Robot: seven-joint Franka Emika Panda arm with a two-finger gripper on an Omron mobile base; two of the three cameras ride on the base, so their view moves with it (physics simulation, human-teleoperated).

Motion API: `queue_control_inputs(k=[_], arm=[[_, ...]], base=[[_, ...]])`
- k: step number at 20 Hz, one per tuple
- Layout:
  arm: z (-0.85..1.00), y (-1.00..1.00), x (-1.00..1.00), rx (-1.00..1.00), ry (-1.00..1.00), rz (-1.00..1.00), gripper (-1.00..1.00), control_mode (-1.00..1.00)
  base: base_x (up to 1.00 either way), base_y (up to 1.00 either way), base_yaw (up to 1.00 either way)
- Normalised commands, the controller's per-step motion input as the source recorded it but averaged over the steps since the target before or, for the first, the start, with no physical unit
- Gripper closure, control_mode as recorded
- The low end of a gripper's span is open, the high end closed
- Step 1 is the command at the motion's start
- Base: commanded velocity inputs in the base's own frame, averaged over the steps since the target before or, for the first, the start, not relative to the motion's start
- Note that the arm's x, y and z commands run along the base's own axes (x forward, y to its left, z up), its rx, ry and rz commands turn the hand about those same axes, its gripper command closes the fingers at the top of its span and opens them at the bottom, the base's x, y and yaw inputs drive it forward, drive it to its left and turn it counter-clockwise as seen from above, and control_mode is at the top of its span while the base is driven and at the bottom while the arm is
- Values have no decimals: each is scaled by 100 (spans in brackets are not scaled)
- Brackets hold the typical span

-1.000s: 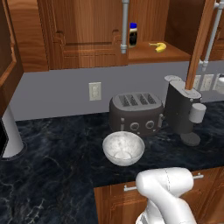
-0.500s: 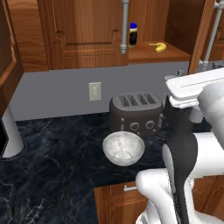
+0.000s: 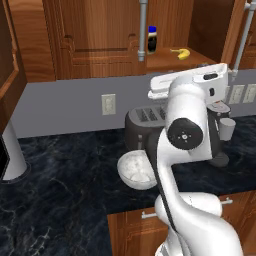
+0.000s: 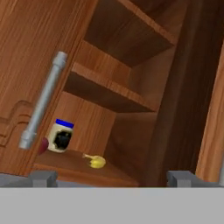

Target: Open the cabinet. Pick the apple and banana from the cabinet and place them into the bowl. Then close the cabinet.

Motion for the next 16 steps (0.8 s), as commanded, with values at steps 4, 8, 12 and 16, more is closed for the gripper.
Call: queue_control_inputs(k=[4,8,12,16], arm=[[-4,13,100,0,18,-24,-100,-100],[-5,1,96,0,21,-25,-100,-100],[-1,-52,61,5,17,-24,-100,-100],[-3,-58,54,6,3,-3,-100,-100]], base=[[0,0,0],[0,0,0],[0,0,0],[0,0,0]])
